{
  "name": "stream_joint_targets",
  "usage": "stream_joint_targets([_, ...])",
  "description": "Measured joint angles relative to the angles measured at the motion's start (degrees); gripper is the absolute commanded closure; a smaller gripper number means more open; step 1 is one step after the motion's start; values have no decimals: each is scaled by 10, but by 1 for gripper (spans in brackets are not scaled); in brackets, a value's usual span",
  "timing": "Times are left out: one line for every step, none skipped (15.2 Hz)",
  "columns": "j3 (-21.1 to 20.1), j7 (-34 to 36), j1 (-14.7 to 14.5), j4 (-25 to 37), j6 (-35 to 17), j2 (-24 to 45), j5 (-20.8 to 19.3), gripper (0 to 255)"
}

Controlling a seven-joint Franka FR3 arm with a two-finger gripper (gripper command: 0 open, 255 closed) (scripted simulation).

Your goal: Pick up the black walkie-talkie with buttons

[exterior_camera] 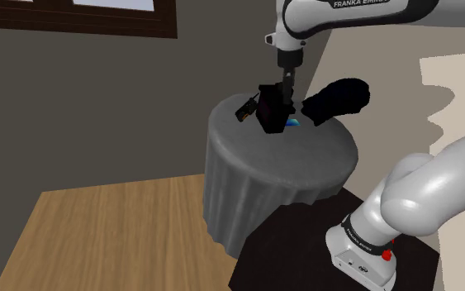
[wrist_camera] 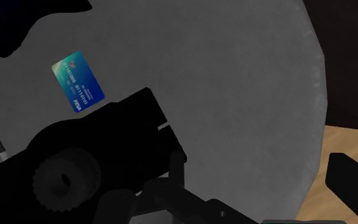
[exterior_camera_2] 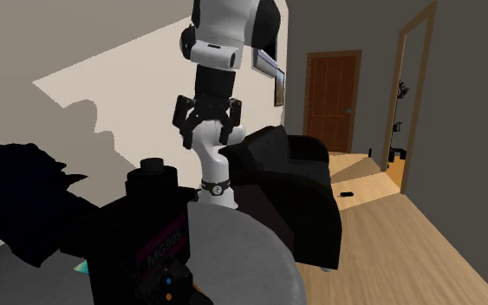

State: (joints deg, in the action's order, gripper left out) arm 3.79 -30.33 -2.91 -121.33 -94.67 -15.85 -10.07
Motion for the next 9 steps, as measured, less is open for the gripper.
stream_joint_targets([1, -13, -1, 9, -8, 21, -6, 0])
stream_joint_targets([1, -26, -2, 18, -15, 40, -13, 0])
stream_joint_targets([1, -37, -4, 34, -21, 65, -18, 0])
stream_joint_targets([4, -53, -3, 46, -30, 88, -26, 0])
stream_joint_targets([2, -66, -4, 62, -22, 104, -32, 0])
stream_joint_targets([1, -76, -6, 80, -24, 129, -37, 0])
stream_joint_targets([3, -91, -5, 96, -34, 154, -44, 0])
stream_joint_targets([2, -102, -6, 113, -40, 178, -50, 0])
stream_joint_targets([0, -112, -7, 126, -46, 200, -56, 0])
